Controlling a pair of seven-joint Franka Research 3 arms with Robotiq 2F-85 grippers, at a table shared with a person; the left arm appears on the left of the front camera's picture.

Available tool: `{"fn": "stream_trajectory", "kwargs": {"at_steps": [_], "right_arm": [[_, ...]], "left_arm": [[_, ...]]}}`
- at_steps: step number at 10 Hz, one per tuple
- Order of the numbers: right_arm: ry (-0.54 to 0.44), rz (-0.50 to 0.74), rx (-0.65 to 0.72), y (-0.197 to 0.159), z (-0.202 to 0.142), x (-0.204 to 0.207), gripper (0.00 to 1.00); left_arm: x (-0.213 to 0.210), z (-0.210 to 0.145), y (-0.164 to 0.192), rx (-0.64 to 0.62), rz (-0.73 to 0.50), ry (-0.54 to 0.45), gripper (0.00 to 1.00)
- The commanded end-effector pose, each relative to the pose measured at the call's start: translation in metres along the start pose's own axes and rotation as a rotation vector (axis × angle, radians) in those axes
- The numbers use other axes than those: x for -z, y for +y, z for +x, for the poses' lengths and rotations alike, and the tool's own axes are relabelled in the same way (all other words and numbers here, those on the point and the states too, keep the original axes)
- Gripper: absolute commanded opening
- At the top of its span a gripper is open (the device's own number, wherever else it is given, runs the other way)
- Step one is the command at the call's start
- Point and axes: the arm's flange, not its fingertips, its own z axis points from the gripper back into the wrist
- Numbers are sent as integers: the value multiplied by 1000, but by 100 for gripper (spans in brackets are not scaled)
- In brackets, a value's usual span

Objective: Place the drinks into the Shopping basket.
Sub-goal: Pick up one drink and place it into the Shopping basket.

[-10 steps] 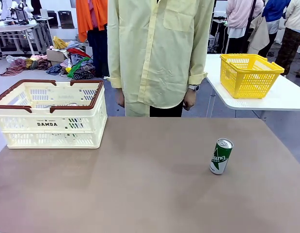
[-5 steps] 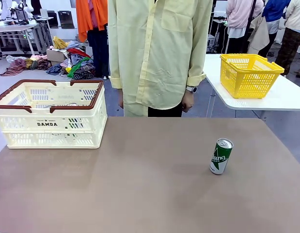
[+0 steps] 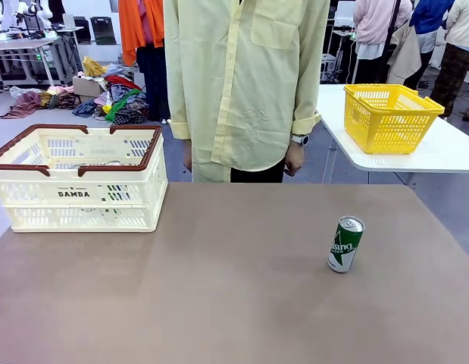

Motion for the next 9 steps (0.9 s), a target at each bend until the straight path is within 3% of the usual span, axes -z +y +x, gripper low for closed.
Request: {"fn": "stream_trajectory", "kwargs": {"at_steps": [1, 8, 9], "right_arm": [[-2, 22, -16, 2, 1, -1, 100], [0, 0, 0, 0, 0, 0, 100], [54, -171, -59, 45, -3, -2, 100]], "left_arm": [[1, 0, -2, -13, -16, -6, 100], [1, 0, -2, -13, -16, -6, 100], [1, 0, -2, -13, -16, -6, 100]]}}
